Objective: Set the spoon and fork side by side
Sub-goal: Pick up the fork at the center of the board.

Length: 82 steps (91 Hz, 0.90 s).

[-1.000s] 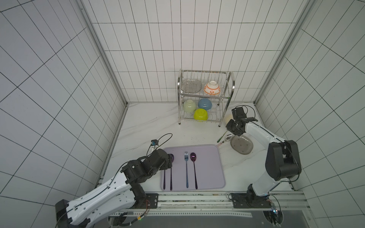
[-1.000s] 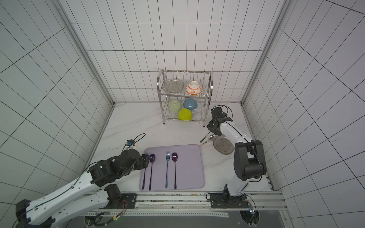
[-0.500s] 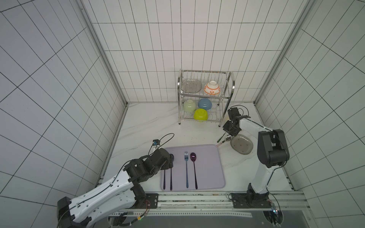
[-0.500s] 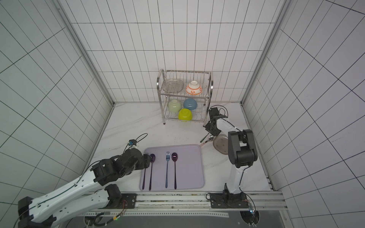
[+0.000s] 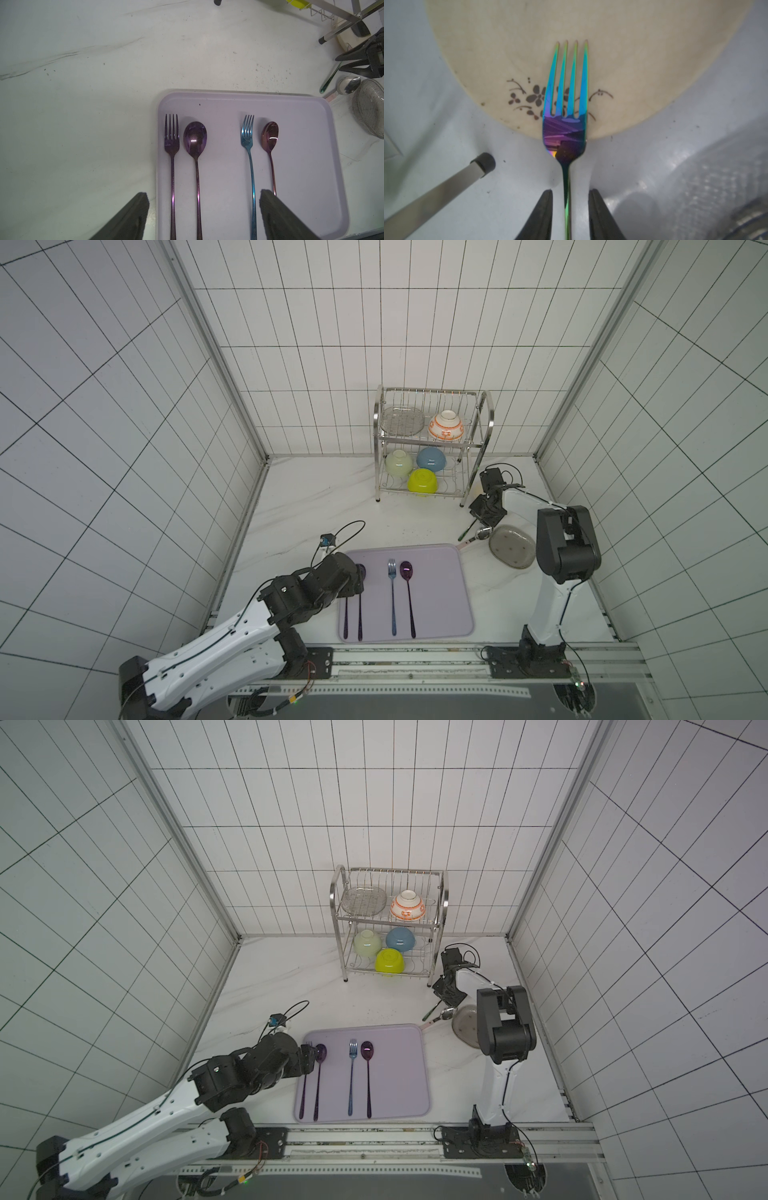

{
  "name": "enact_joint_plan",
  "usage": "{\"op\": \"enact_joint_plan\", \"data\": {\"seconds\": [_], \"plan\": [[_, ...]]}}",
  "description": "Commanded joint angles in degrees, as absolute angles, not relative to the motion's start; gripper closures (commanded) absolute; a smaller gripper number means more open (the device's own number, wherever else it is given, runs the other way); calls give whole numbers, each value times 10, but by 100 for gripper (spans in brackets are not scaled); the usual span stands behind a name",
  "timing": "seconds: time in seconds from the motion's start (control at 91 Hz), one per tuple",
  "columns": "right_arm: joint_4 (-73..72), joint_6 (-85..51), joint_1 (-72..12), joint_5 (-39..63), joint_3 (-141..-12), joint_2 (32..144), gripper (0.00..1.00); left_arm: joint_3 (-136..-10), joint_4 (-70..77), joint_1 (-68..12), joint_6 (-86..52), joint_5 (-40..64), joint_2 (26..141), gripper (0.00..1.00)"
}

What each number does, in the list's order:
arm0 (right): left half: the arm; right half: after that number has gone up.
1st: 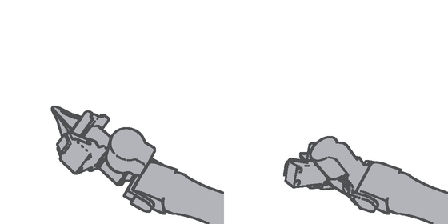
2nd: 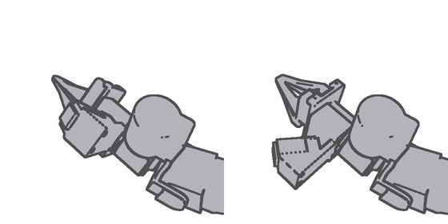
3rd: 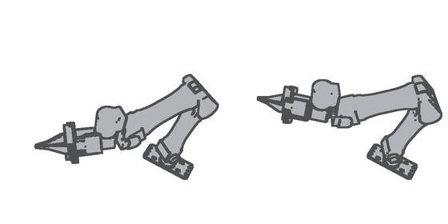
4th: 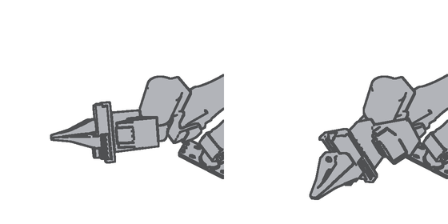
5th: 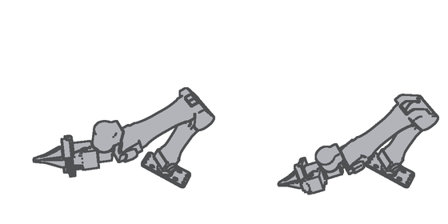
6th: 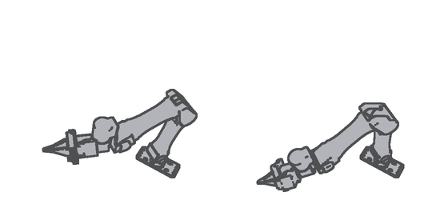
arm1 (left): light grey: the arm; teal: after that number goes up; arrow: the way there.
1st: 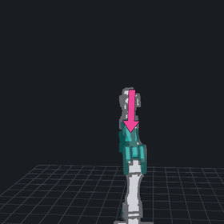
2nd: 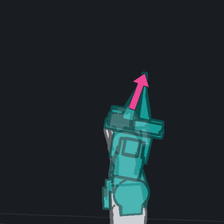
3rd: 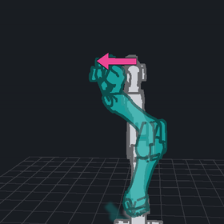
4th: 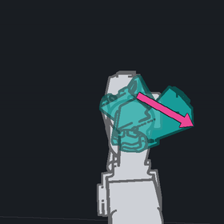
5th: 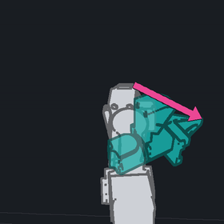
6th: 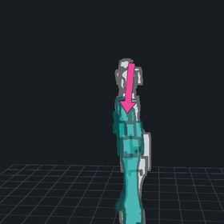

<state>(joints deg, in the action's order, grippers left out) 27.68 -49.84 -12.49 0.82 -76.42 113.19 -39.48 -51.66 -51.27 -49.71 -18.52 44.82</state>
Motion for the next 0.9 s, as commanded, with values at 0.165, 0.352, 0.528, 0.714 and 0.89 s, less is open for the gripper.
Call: {"op": "enact_joint_plan", "data": {"seconds": [0.165,0.352,0.528,0.714,0.89], "plan": [[262,-521,-119,3,-764,1148,90,-395,-518,-510,-501,-199,452,15],[250,-507,-117,-32,-756,1099,100,-398,-517,-510,-499,-202,454,15],[249,-496,-114,-57,-738,1028,100,-398,-514,-510,-492,-204,454,15],[276,-472,-113,-40,-702,944,100,-398,-513,-509,-481,-207,447,15],[312,-443,-120,3,-638,839,100,-398,-518,-507,-479,-209,425,14]]}}
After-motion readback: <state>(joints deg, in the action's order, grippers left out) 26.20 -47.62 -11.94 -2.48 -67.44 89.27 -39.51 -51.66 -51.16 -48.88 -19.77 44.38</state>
